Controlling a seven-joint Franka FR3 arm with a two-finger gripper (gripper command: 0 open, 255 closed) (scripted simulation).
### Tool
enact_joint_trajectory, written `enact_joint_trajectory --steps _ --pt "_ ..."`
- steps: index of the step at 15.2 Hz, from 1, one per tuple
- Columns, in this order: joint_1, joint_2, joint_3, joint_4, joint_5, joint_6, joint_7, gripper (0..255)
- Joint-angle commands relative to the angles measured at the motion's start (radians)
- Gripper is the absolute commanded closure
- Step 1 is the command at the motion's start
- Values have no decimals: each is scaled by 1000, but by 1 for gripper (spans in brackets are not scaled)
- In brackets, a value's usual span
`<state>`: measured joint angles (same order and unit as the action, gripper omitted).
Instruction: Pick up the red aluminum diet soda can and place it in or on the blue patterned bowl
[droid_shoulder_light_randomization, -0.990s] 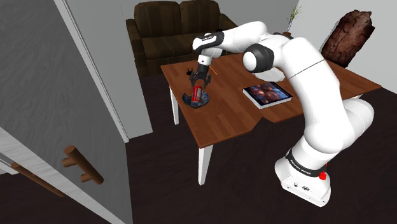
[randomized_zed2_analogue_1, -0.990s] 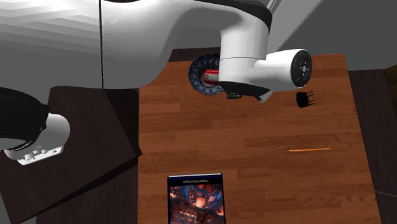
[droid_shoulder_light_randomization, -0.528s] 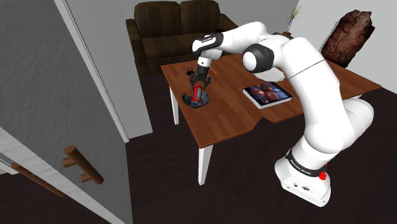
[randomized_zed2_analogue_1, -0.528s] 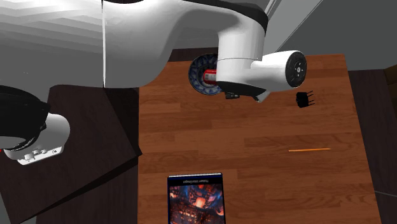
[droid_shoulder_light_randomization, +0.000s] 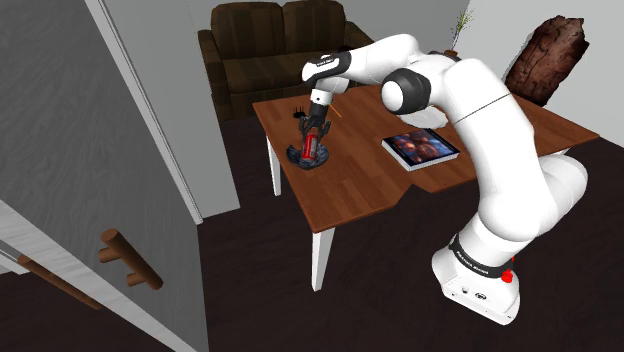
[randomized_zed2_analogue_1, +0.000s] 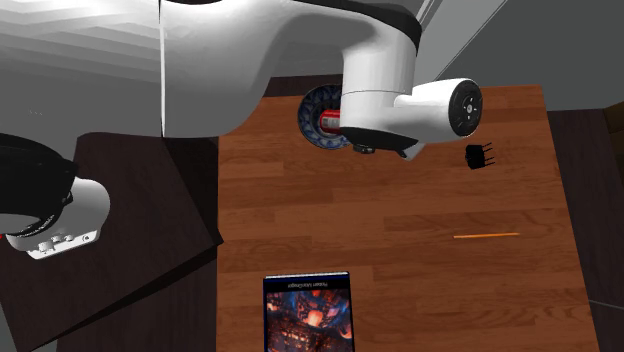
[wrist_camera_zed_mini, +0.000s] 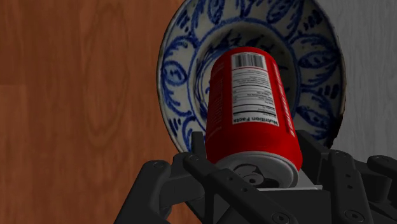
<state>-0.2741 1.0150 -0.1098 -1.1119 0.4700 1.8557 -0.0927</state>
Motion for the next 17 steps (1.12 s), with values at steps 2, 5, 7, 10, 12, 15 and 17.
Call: enact_joint_trajectory --steps 2,5,7,10,12,15,17 --pt "0 0 0 -3 0 0 -1 255" --pt "0 -16 -2 -4 -3 -14 4 255" --pt "0 -33 -4 -7 -5 -27 9 255" --pt "1 -58 -6 -10 -8 -48 16 255" --pt "1 -72 -7 -9 -10 -62 22 255" --pt "1 -94 -9 -6 -13 -85 30 255" --pt "1 -107 -11 -4 -15 -100 35 255"
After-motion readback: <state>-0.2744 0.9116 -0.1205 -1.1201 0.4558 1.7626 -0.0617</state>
